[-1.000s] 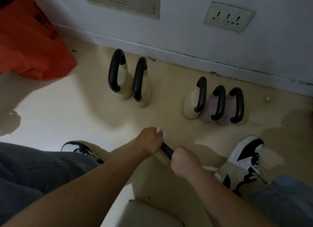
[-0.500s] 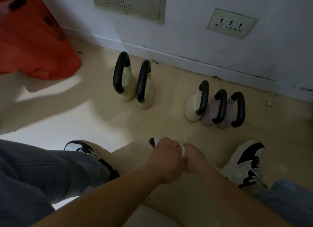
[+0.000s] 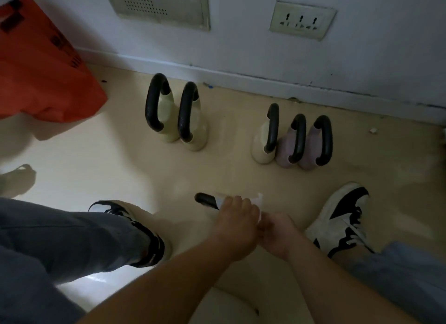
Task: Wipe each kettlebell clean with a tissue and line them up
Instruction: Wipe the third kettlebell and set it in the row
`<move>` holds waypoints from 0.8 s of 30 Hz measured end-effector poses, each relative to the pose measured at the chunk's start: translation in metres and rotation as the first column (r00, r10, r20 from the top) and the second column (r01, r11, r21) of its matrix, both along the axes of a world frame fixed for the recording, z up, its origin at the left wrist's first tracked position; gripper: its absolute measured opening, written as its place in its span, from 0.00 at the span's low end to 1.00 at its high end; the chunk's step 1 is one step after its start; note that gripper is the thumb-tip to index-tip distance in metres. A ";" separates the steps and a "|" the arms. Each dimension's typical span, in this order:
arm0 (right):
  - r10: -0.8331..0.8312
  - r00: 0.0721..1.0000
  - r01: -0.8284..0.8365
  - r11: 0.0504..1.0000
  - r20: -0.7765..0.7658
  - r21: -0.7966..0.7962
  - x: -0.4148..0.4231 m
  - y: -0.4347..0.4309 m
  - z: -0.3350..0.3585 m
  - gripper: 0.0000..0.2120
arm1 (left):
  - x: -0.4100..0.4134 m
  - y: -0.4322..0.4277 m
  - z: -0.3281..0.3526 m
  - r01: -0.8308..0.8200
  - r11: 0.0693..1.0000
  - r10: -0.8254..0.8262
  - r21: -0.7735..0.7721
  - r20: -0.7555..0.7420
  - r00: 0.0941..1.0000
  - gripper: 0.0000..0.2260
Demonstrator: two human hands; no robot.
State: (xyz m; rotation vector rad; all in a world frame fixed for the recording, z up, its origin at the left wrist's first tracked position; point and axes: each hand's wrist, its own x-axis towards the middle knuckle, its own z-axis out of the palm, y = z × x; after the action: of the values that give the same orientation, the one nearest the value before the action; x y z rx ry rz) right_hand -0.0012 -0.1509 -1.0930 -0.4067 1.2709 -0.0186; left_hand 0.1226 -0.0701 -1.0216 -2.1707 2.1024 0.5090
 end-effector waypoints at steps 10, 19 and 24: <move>0.087 0.994 -0.088 0.996 -0.071 -0.013 0.014 -0.014 0.020 0.24 | -0.003 0.004 -0.002 -0.086 0.995 0.083 0.041 0.057 0.995 0.17; 0.111 0.987 -0.115 0.993 -0.114 -0.027 0.012 -0.011 0.018 0.32 | 0.054 0.017 -0.013 0.029 0.999 -0.029 -0.033 0.012 1.000 0.17; 0.137 0.981 -0.143 0.989 -0.138 -0.039 0.015 -0.011 0.021 0.35 | 0.023 0.001 -0.006 -0.193 0.981 0.183 0.029 0.206 0.961 0.13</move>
State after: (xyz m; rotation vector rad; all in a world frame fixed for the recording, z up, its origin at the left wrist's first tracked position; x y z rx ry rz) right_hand 0.0140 -0.1616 -1.0717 -0.5461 1.3745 0.0995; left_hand 0.1458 -0.0686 -1.0272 -2.2984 1.7742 0.3312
